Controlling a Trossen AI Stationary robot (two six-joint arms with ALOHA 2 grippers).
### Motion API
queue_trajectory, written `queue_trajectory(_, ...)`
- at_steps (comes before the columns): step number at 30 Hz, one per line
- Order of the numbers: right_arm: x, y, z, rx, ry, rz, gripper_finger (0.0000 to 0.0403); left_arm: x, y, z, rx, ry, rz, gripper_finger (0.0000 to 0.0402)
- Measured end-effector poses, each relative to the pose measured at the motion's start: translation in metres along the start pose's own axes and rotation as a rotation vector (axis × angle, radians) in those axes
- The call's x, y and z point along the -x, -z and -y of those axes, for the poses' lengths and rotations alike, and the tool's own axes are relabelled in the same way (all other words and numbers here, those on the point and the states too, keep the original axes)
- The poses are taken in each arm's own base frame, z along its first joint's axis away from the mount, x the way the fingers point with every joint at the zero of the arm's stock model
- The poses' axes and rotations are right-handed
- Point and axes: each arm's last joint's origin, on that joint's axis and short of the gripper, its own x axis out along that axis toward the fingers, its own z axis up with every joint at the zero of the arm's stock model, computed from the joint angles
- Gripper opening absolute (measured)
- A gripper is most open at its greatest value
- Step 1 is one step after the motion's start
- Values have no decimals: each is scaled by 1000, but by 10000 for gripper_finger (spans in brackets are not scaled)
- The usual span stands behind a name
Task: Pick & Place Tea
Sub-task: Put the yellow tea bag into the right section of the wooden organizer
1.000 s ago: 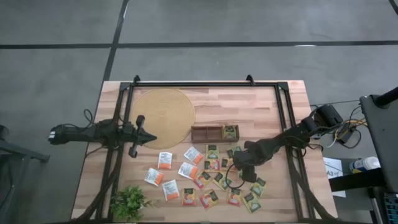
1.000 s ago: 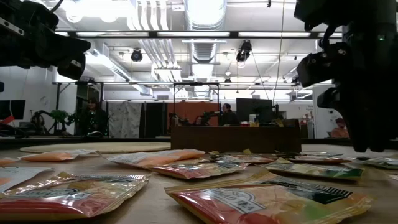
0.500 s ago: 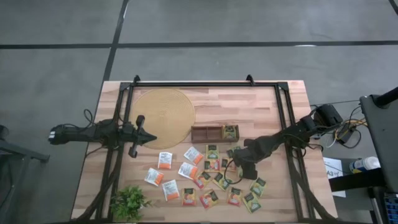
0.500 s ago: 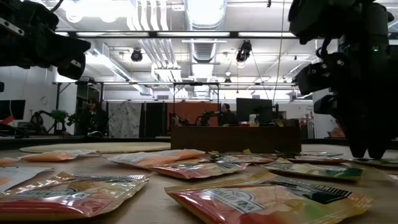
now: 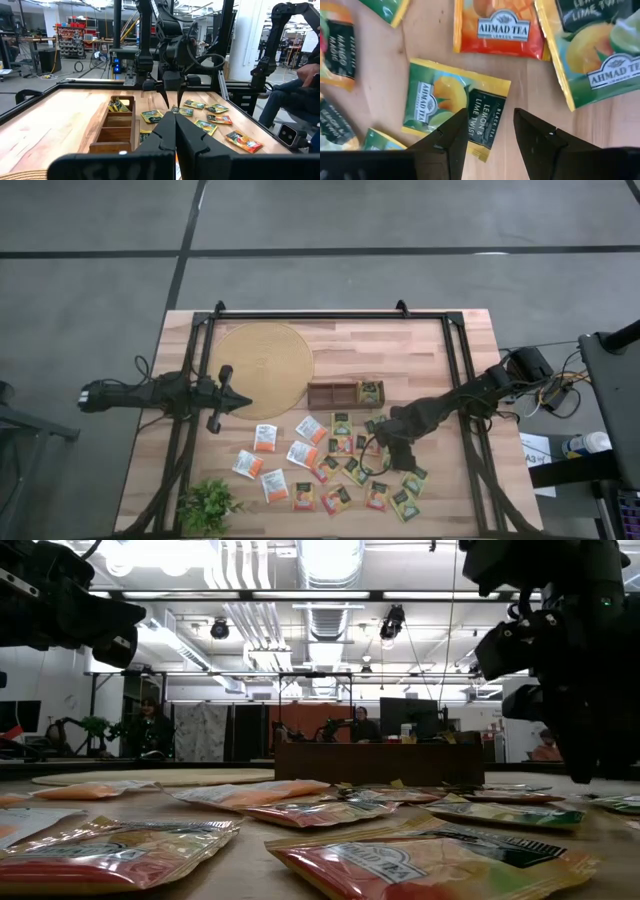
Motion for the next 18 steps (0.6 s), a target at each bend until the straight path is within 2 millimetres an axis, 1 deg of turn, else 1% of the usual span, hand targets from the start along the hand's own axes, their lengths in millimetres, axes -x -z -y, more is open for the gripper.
queue_trajectory(18, -4, 4, 3, -54, 11, -6, 153, 0, 0, 0, 0, -1, -1, 0)
